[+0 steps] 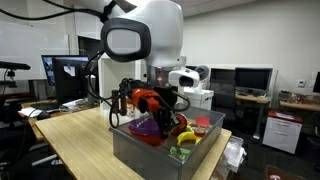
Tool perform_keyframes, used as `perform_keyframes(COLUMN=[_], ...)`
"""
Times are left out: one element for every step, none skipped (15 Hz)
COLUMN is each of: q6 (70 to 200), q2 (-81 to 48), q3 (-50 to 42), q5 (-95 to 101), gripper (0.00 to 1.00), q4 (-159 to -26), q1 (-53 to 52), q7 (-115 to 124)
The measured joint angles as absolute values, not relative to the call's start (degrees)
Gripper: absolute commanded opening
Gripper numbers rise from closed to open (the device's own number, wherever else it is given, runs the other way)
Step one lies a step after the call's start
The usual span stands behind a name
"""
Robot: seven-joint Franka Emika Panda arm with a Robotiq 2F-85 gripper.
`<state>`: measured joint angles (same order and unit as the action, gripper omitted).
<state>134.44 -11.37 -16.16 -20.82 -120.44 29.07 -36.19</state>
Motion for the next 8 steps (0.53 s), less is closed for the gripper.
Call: perform_keyframes(q6=[134.44, 134.44, 134.44, 134.45, 134.45, 134.45, 134.45, 134.44], q2=[-11.37, -11.37, -11.37, -11.37, -11.37, -11.37, -11.4, -11.46], q3=[-16.16, -16.16, -16.16, -16.16, -16.16, -16.16, -16.16, -16.16], q5=[-20.82, -20.82, -20.82, -20.82, -20.82, -20.82, -20.82, -20.82], gripper=[0.11, 0.11, 0.11, 0.11, 0.03, 0.03, 0.03, 0.03], q4=[-120.44, -120.44, -120.44, -120.44, -120.44, -120.45, -120.42, -120.39], q1=[29.07, 29.07, 29.07, 29.07, 29.07, 29.07, 29.04, 28.99], q7=[-36.19, -36.19, -36.19, -36.19, -36.19, -36.19, -36.19, -36.19])
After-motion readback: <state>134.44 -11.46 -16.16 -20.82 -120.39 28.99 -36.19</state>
